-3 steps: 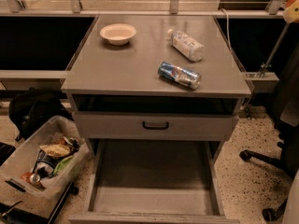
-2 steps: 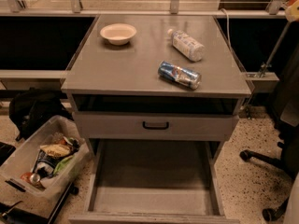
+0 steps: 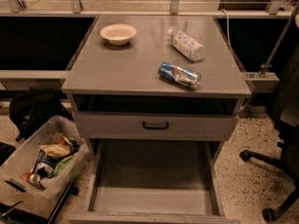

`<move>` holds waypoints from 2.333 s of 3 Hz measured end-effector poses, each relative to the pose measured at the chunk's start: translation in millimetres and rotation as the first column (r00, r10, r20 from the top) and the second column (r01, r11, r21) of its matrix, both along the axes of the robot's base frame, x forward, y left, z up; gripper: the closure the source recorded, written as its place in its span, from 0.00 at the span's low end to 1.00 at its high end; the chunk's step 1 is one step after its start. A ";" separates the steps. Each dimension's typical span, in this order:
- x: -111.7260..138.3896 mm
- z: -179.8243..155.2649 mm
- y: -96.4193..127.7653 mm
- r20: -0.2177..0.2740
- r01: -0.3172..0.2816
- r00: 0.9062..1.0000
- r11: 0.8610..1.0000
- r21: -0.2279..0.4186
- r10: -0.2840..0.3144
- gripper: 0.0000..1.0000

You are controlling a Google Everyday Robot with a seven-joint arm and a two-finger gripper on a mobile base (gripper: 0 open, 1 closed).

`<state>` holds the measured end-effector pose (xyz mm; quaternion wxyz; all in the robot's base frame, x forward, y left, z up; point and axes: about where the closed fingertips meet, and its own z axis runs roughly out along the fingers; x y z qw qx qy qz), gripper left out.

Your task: Place apple into middle drawer

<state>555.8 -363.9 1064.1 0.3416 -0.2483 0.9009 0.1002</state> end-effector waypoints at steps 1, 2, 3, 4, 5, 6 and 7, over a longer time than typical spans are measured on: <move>-40.4 28.1 15.5 0.073 -0.038 0.996 0.998 -0.057 0.042 1.00; -137.1 17.3 60.3 0.079 -0.069 0.994 0.995 -0.073 0.075 1.00; -139.6 -19.3 64.8 0.010 -0.076 0.997 0.996 -0.052 0.076 1.00; -133.5 3.0 59.8 0.061 -0.062 0.996 0.996 -0.061 0.066 1.00; -130.0 18.8 57.0 0.096 -0.054 0.994 0.996 -0.067 0.061 1.00; -147.3 43.2 88.0 0.219 -0.108 0.968 0.991 -0.073 0.122 1.00; -157.0 16.0 107.2 0.305 -0.120 0.943 0.991 -0.060 0.133 1.00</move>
Offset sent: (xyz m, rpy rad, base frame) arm -0.1911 0.0999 -0.2097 0.0209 0.4036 0.1251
